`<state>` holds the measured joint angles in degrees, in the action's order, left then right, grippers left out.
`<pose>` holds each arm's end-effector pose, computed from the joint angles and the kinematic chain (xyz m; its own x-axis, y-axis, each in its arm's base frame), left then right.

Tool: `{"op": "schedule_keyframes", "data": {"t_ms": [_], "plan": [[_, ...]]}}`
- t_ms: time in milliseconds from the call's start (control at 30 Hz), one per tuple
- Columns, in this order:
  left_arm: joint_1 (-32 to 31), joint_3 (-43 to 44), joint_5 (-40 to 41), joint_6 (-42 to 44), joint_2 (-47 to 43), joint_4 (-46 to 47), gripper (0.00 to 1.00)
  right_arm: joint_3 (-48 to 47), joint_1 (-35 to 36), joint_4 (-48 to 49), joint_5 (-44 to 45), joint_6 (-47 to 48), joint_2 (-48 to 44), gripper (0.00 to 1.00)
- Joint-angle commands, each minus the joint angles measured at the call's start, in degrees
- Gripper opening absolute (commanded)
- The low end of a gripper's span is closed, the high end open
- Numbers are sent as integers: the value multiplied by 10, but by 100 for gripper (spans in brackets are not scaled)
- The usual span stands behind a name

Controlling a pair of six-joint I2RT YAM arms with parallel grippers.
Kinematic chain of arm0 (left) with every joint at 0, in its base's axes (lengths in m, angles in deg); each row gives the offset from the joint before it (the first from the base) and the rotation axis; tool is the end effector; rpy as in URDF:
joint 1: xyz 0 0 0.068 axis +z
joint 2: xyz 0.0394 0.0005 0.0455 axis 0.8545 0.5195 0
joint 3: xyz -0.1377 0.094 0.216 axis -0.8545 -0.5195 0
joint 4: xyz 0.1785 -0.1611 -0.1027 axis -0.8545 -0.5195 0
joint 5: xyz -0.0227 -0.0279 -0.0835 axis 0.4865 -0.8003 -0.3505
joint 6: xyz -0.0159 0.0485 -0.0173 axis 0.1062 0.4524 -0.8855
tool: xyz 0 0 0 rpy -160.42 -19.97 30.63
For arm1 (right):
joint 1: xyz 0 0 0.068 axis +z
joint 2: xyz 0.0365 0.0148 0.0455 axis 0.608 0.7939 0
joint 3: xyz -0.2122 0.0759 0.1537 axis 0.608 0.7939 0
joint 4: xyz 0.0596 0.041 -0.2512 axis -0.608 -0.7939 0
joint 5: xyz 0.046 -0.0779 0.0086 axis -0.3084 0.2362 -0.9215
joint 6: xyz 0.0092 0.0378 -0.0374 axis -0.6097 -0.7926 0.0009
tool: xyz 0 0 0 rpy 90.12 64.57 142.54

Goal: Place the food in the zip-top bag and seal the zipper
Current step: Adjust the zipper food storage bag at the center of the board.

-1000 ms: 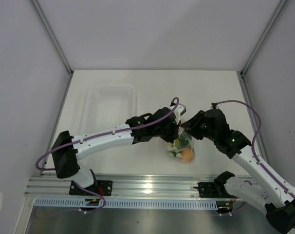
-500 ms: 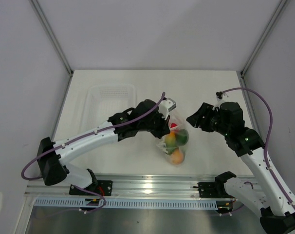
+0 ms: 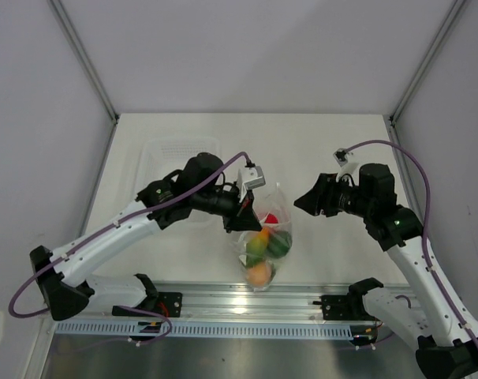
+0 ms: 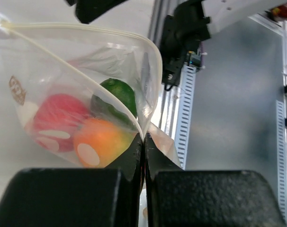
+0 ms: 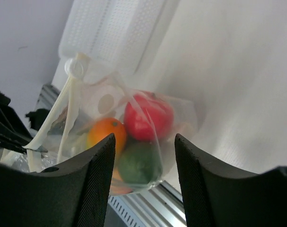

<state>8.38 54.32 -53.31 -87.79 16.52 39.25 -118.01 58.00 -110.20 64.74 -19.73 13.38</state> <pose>0.1552 -0.2184 0.3669 -0.4177 0.4115 -0.8100 0.9086 0.1954 -0.3692 0.1609 0.0766 0.3472 -0.6657 0.1173 -0.7369 -0.4484 0.7264 0.5208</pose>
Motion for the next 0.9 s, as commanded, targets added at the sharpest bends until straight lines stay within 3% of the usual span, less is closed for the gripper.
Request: {"op": "schedule_keyframes", "data": {"t_ms": [0, 333, 500, 733, 867], "plan": [[1, 21, -88, 55, -58, -29, 0, -1, -21, 58, -151, 37, -13, 55], [1, 30, -192, 67, -122, -77, 0, 13, -30, 134, -315, 24, -31, 56], [1, 23, -232, 53, -147, -63, 1, 60, -18, 293, -427, -81, -56, 60], [1, 25, -264, 46, -166, -59, 1, 32, 84, 281, -401, -33, -20, 61], [1, 23, -277, 45, -172, -58, 1, 28, 96, 297, -383, -12, -7, 63]]}}
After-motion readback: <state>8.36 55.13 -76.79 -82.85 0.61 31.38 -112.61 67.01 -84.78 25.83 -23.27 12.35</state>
